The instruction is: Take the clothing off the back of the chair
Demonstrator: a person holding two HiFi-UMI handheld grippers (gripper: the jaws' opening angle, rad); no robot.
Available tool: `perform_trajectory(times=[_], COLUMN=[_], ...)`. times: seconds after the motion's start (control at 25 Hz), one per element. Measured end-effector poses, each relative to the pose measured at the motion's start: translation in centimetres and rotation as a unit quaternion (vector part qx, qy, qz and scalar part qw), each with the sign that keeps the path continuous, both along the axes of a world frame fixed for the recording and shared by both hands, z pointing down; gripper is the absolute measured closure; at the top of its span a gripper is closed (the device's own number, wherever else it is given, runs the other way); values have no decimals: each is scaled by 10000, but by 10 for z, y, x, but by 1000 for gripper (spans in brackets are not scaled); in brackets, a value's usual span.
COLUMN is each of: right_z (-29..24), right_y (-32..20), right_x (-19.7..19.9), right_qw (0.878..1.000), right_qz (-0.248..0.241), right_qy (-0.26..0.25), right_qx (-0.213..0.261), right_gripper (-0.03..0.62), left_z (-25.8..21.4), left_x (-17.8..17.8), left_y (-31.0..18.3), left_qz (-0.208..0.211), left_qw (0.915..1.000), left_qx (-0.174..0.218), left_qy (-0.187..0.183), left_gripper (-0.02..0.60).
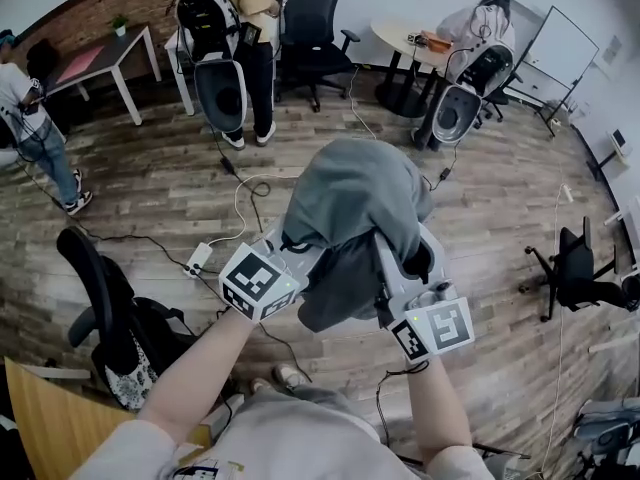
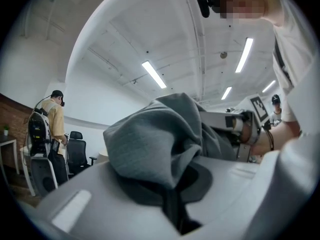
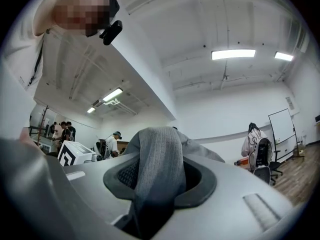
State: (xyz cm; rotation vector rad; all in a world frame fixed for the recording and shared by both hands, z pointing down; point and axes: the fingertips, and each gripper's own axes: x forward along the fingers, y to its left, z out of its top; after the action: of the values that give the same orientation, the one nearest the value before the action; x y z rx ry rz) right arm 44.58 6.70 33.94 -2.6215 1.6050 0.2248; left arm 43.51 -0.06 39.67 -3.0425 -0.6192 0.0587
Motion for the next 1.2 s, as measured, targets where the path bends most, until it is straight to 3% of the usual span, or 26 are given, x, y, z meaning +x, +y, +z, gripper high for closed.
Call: perform_trajectory(times=[0.16,0.4,1.2], right_z=[32,58,65], right_y=[-5,-7,13], right_x=[-4,-9,0], right_qw=[9999,9991,9987], right_qz=[-66,-106,-17], right_qy=[-133,-376,-429], right_qx=[-82,-178,-263], right_gripper=[447,445,439], left_z=[34,61,61], left_x=[-6,-14,-9], left_y=[-4,-7,10], left_qz=[13,-144,-200], left_qw=[9996,9989,9989], left_qx=[-143,-44,-46], left_qy=[-244,-439,-430], left_gripper=[571,571,571])
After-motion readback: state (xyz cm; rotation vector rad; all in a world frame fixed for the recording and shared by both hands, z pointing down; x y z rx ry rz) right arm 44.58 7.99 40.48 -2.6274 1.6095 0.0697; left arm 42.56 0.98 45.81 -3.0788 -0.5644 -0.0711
